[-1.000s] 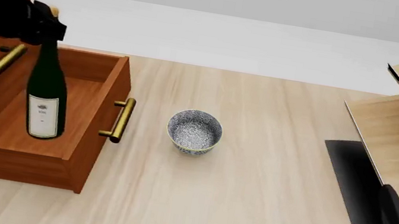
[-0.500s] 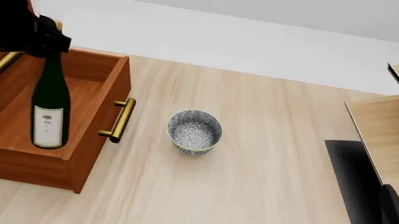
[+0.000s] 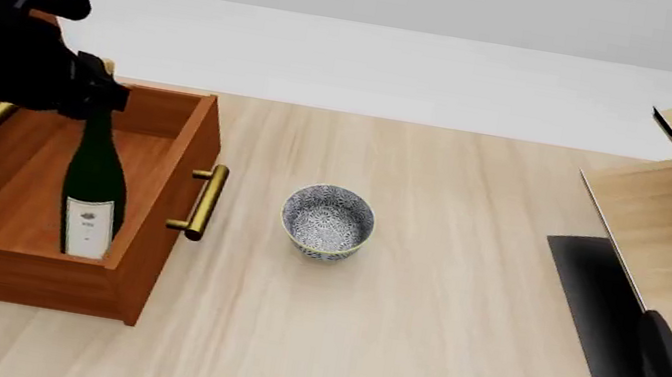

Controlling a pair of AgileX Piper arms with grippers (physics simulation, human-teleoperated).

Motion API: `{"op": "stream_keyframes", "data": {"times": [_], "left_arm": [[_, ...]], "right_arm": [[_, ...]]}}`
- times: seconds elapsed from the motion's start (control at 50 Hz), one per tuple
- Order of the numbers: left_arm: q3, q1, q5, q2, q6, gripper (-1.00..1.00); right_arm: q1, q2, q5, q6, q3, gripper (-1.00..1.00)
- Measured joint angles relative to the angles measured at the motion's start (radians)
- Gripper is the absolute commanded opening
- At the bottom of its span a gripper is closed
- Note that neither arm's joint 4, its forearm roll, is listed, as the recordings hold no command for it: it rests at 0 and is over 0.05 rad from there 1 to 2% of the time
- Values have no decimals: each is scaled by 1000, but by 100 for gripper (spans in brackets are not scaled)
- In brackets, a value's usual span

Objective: Put the wine bottle in the bottom drawer of the cabinet.

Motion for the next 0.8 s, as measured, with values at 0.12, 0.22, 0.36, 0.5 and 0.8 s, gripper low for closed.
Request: {"op": "stream_keyframes", "data": {"times": [0.12, 0.22, 0.36, 0.5, 0.8], "left_arm": [[8, -2, -7, 4, -1, -100], [15, -4, -14, 13, -7, -100], [25, -10, -23, 33, -25, -100], [23, -17, -35, 45, -59, -100], [16, -29, -63, 74, -127, -100]], "right_arm": [[0, 2, -1, -1, 0, 100], [0, 3, -1, 0, 0, 100], [-1, 5, -2, -1, -1, 100], [-1, 7, -3, -2, -1, 100], [-4, 14, -6, 5, -1, 100]]}}
